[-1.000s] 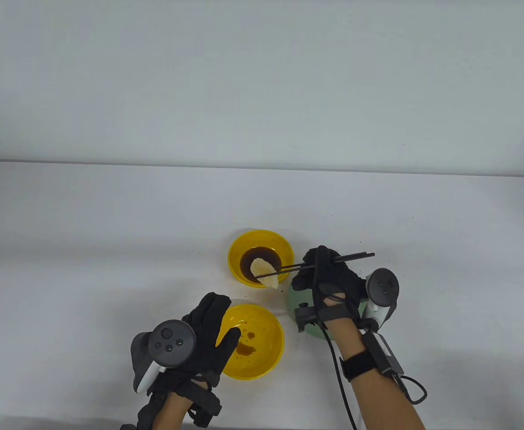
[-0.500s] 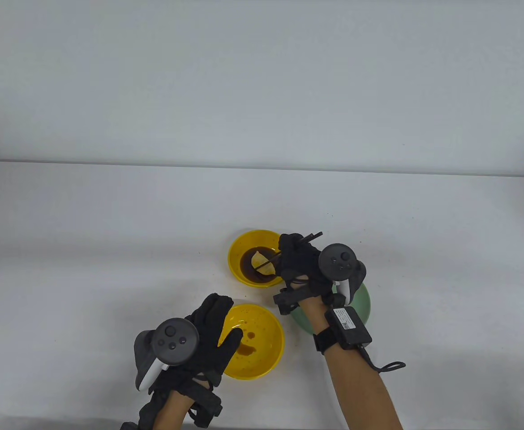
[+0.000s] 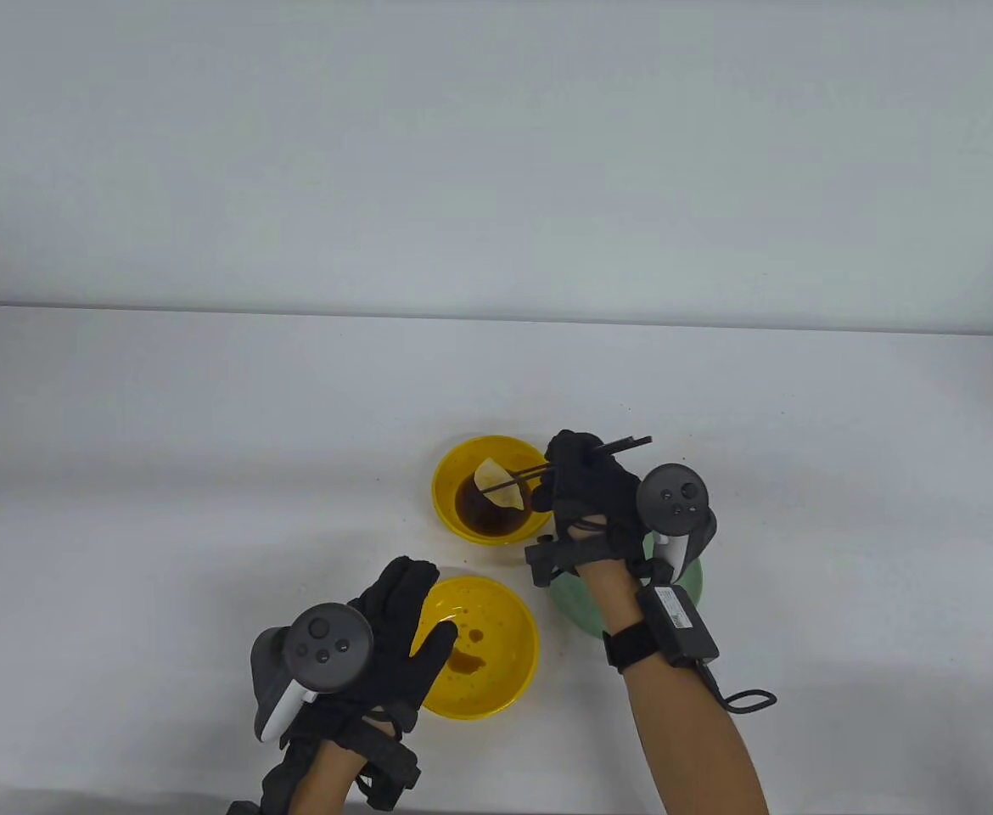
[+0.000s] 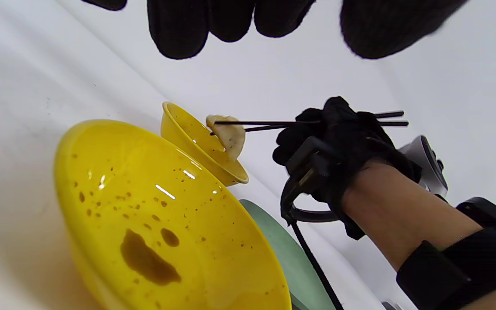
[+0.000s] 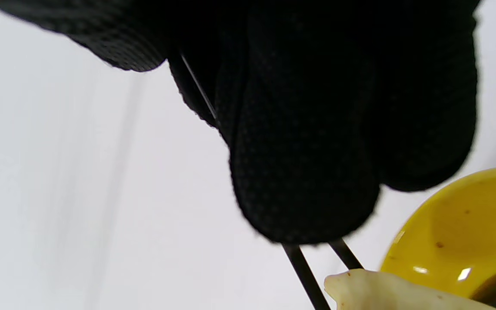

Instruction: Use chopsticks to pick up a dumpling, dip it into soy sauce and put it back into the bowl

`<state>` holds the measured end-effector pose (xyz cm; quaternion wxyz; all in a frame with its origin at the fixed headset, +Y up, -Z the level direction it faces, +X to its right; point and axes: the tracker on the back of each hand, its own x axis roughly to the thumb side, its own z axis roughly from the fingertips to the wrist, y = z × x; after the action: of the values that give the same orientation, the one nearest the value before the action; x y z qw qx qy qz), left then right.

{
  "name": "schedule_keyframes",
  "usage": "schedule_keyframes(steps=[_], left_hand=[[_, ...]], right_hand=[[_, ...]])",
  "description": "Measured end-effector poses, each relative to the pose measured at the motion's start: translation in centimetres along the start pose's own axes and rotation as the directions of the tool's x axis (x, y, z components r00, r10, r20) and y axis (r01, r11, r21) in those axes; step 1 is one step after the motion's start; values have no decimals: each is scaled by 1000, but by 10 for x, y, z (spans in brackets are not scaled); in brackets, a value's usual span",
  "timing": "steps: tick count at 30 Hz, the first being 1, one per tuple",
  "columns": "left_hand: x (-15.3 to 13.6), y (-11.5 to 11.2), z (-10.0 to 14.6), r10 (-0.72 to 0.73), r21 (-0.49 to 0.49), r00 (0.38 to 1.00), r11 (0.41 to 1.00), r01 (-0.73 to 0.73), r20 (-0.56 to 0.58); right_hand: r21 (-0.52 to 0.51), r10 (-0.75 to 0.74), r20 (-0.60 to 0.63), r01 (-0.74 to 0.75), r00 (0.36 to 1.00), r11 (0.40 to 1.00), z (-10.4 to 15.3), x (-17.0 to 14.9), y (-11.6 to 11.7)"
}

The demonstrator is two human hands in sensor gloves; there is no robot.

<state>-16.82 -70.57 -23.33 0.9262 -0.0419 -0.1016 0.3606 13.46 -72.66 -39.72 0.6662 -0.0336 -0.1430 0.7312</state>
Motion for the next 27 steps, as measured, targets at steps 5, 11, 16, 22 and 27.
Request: schedule_keyframes(steps=[5,11,16,22,27], left_hand=[[-1,0,0,-2,-1,1000,1000,2,-4],[-1,0,0,0,-2,1000,1000,0,-10],[-2,0,0,13,-9,1000,1000,-13,-9],[-3,3,1,27,7,1000,1000,-27,-16],[-4,3,1,22,5,999,1000,-21,-24]], right_hand=[[-67,-150,-253,137,956,988,3,-34,-11],[-52,-125,-274,115,954,992,5,-37,-8],[-79,-210,-310,194,927,978,9,-38,-10],[-9,-320,-361,340,876,940,40,-17,-25],[119,-272,-272,313,923,942,75,8,-40]])
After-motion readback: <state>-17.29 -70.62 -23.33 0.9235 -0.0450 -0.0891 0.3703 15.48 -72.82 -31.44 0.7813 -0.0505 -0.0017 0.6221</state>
